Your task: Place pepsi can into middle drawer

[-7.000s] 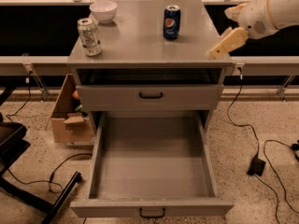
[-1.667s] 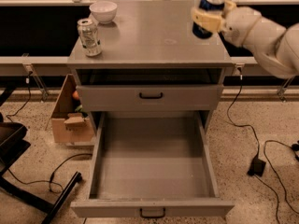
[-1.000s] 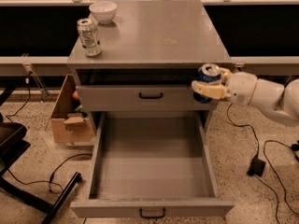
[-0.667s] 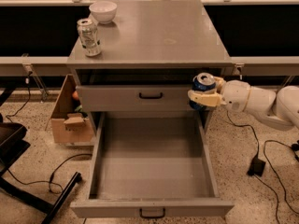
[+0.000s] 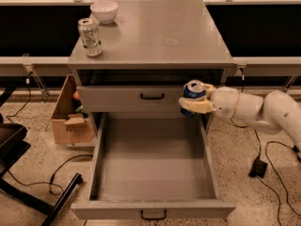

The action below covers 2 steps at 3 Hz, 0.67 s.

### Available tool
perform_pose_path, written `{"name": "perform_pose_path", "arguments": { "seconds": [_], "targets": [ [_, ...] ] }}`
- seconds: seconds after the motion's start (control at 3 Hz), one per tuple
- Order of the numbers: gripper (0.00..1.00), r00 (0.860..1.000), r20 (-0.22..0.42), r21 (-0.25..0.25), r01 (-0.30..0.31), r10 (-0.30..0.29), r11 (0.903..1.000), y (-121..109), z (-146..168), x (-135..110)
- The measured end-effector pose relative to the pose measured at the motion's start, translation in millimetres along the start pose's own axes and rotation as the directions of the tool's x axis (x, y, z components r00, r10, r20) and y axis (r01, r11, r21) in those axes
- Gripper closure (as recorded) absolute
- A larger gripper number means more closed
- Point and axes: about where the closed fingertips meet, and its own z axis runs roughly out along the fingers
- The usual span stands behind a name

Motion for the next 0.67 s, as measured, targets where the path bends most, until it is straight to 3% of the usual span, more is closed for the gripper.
{"name": "perform_pose_path", "arguments": {
  "seconds": [0.33, 0.67],
  "targets": [
    [1.00, 0.998, -0.015, -0.095, -0.062, 0.060, 0.9936, 32.3, 44.0, 61.7],
    [1.00, 0.993, -0.044, -0.167, -0.112, 0.106, 0.9796, 55.7, 85.3, 126.5]
  ]
}}
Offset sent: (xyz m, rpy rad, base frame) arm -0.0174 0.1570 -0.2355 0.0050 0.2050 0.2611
